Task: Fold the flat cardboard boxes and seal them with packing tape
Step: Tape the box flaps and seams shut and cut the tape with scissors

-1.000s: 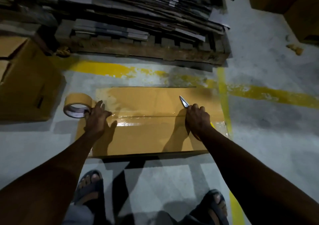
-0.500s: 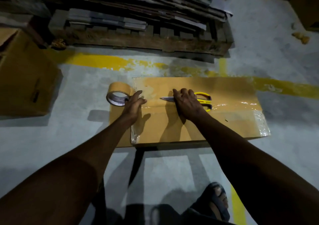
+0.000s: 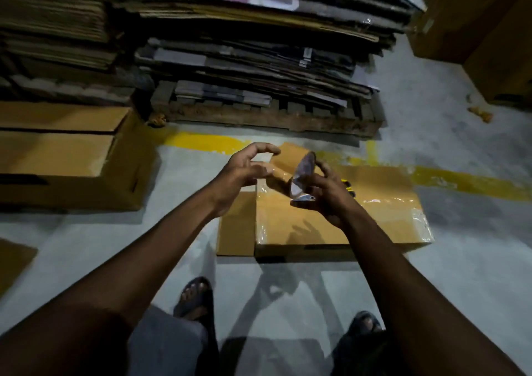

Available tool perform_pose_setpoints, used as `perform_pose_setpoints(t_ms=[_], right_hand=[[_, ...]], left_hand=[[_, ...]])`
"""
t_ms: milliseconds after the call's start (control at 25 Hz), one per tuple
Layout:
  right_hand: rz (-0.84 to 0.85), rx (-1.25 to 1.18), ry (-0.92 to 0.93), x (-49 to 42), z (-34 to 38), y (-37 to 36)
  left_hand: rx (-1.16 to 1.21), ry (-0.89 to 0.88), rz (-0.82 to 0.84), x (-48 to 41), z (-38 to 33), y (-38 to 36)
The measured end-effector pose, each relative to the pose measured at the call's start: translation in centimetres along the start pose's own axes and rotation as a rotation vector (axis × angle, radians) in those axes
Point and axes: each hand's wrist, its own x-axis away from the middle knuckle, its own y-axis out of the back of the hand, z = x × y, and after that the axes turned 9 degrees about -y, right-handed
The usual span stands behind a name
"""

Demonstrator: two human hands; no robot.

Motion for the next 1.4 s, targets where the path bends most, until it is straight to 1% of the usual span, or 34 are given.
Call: perform_pose_setpoints(t_ms=[40,80,120,160,200,280,320,360,400,440,480,520,640,760,840,920,1000,1080,1280,1320,1400], right_hand=[[0.054,0.004,0.033,1.5,0.1,-0.6],[0.067,0.049,0.067,2.3,0.0,-1.0],[0.05,0.14,0.106,2.9,-0.1,-1.5],[0.003,0.264,0.165,2.9,-0.3,-1.9],[-0.068,0.44,0.261,2.5,-0.6,-2.0],[-0.172,0.896,0.517,1.5,-1.2,-2.1],[-0.195,1.101,0.629,0.8,-1.5,-2.1],[-0.207,1.228,0.7,0.2,-1.7,-2.2],[-0.224,1.281,0.743,-0.2,-1.8,-2.1],[-0.244,1.318,0.784,-0.4,-1.7,-2.1],[-0.259,1.351,0.81,-0.9,-1.7,-1.8],[-0.264,1.385,0.813,-1.2,-1.7,-1.4],[-0.294,1.427,0.792,-2.3,-0.9,-0.8],[-0.282,1.391,0.779,-2.6,-1.0,-0.7],[-0.263,1.336,0.782,-3.0,-1.3,-0.8],[-0.298,1.281,0.717,-3.6,-1.9,-1.3],[-0.322,1.211,0.65,-4.5,-2.3,-1.9],[-0.297,1.159,0.627,-5.4,-3.0,-2.6],[-0.264,1.049,0.525,-6.4,-3.8,-4.3],[-0.243,1.042,0.501,-6.7,-4.2,-4.6],[-0.235,0.991,0.426,-7.9,-5.1,-5.0]], left_hand=[[0.048,-0.017,0.06,1.5,-0.5,0.7],[0.074,-0.016,0.104,2.4,-1.0,1.1],[0.055,-0.002,0.138,3.0,-1.3,1.6],[-0.024,0.028,0.172,3.0,-1.4,2.1],[-0.15,0.072,0.212,2.6,-1.3,2.7],[-0.472,0.183,0.277,1.2,-0.3,3.4],[-0.662,0.227,0.289,0.3,0.6,3.7],[-0.855,0.257,0.298,-0.5,1.5,3.8],[-1.02,0.265,0.307,-1.2,2.2,3.8],[-1.114,0.257,0.312,-1.8,2.9,3.5],[-1.121,0.244,0.311,-2.4,3.5,3.3],[-1.067,0.225,0.313,-2.9,4.0,3.2],[-0.77,0.228,0.287,-3.6,4.7,3.4],[-0.63,0.306,0.296,-3.3,4.6,4.0],[-0.523,0.344,0.191,-3.1,4.8,4.6],[-0.358,0.35,0.045,-2.9,5.2,5.1],[-0.223,0.35,-0.061,-3.2,6.1,5.7],[-0.202,0.351,-0.143,-3.6,7.0,6.2],[-0.254,0.302,-0.3,-5.3,8.7,7.3],[-0.304,0.275,-0.324,-6.0,9.1,7.5],[-0.518,0.176,-0.332,-7.9,10.2,7.7]])
